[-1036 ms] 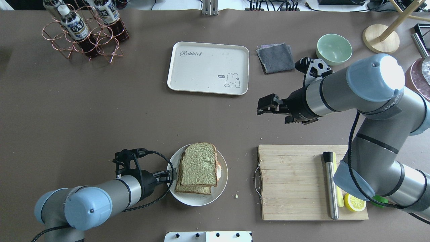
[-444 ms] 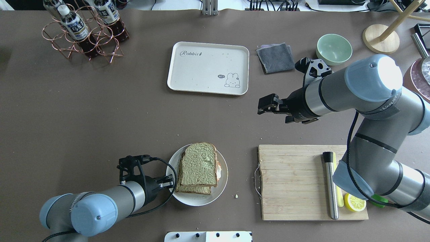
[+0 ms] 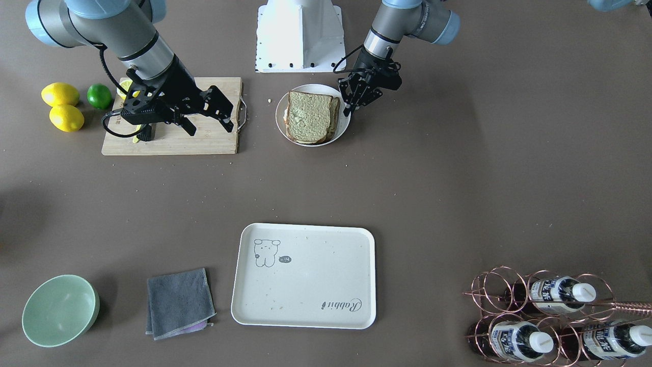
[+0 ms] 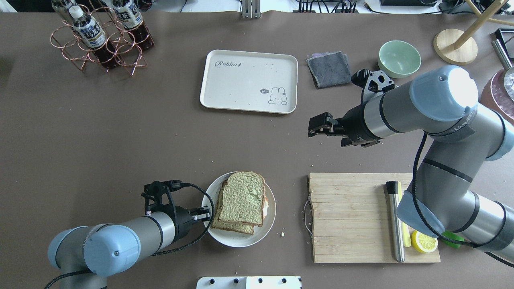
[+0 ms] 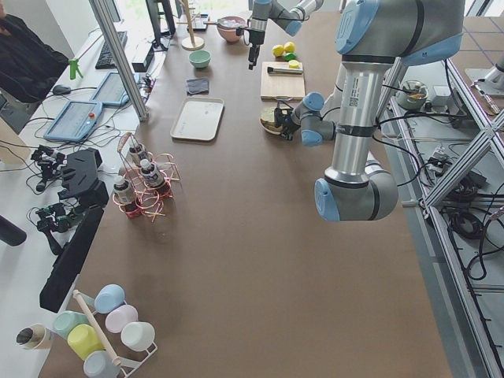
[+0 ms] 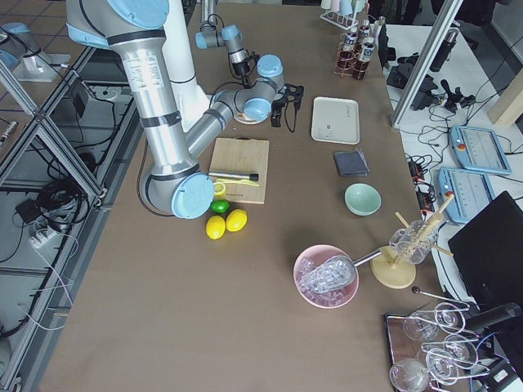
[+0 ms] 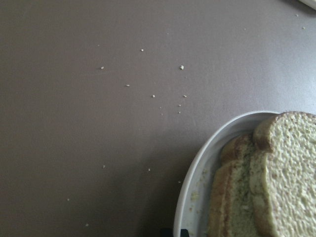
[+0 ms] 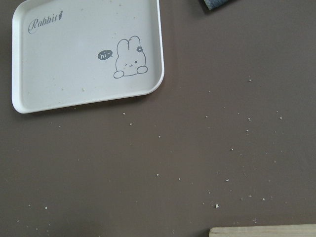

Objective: Make sandwich and place on tray
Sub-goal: 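Carry the sandwich plate with the left gripper onto the rabbit tray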

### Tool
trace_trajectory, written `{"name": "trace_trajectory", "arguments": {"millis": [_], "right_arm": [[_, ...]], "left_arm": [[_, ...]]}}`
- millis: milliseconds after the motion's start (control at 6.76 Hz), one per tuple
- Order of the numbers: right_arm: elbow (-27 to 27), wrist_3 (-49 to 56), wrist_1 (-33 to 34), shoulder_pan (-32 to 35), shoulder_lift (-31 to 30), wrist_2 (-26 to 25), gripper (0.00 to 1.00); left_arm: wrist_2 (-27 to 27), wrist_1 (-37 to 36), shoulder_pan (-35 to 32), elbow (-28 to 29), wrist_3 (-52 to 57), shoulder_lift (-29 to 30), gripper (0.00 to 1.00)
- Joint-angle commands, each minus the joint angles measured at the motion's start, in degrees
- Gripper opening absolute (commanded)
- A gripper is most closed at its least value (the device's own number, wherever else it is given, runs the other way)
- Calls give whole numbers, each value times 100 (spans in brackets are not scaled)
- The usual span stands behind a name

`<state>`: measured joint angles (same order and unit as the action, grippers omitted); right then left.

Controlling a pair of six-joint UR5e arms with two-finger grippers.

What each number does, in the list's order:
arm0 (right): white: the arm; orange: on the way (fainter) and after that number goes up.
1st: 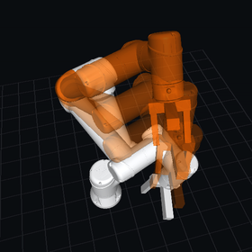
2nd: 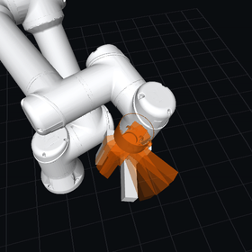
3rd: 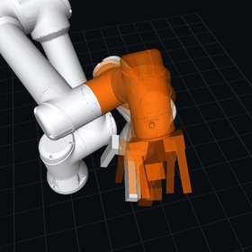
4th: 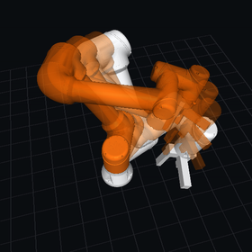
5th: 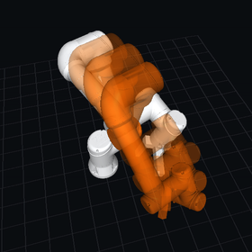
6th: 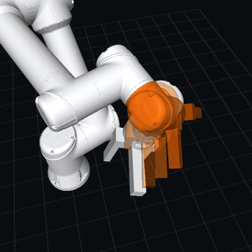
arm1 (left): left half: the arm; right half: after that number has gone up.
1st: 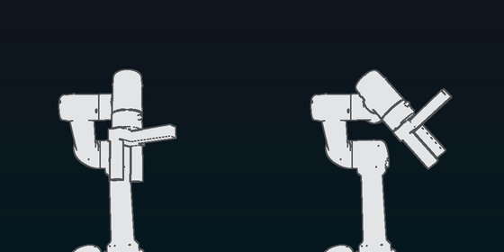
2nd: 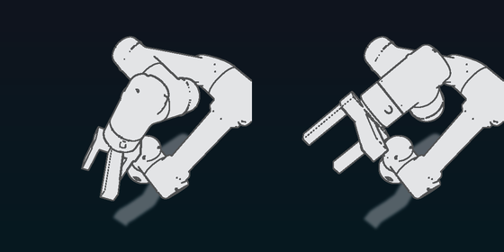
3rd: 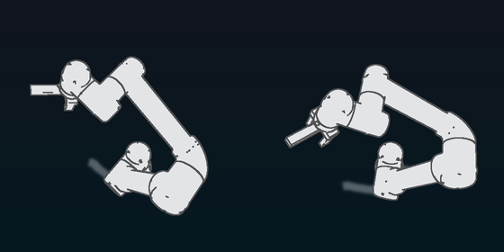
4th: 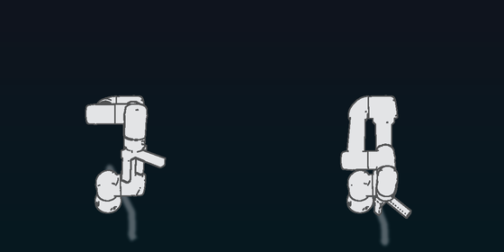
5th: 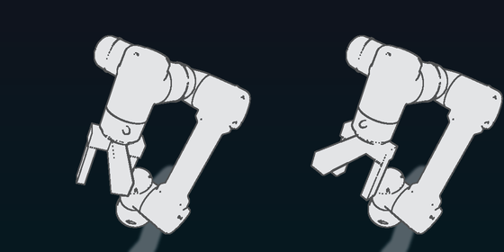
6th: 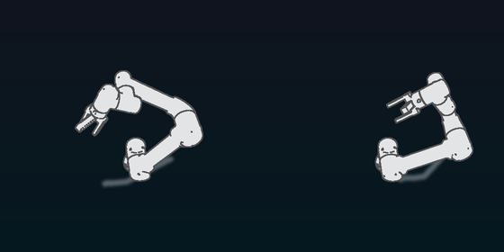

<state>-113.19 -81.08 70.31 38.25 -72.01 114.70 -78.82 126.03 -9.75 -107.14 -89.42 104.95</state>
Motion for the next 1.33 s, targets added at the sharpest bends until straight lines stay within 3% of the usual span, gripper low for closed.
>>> {"name": "trace_trajectory", "arguments": {"millis": [0,444,592,888,1036,1183], "right_arm": [[-2,5,0,7,11,0,100],[-19,-4,0,7,20,0,100],[-11,-4,-35,7,12,0,100],[-11,-4,-44,7,3,0,100],[-11,-13,-44,7,3,0,100],[-19,-13,-44,-2,20,0,100]], "left_arm": [[-475,-375,-377,-323,-31,165,0],[-626,-946,-984,-194,-1248,935,0],[-609,-966,-1116,294,-2097,1435,0],[-573,-888,-1615,1025,-2500,1721,0],[-573,-870,-1949,1577,-2527,2043,0],[-565,-800,-2178,2548,-2980,2656,0]]}}
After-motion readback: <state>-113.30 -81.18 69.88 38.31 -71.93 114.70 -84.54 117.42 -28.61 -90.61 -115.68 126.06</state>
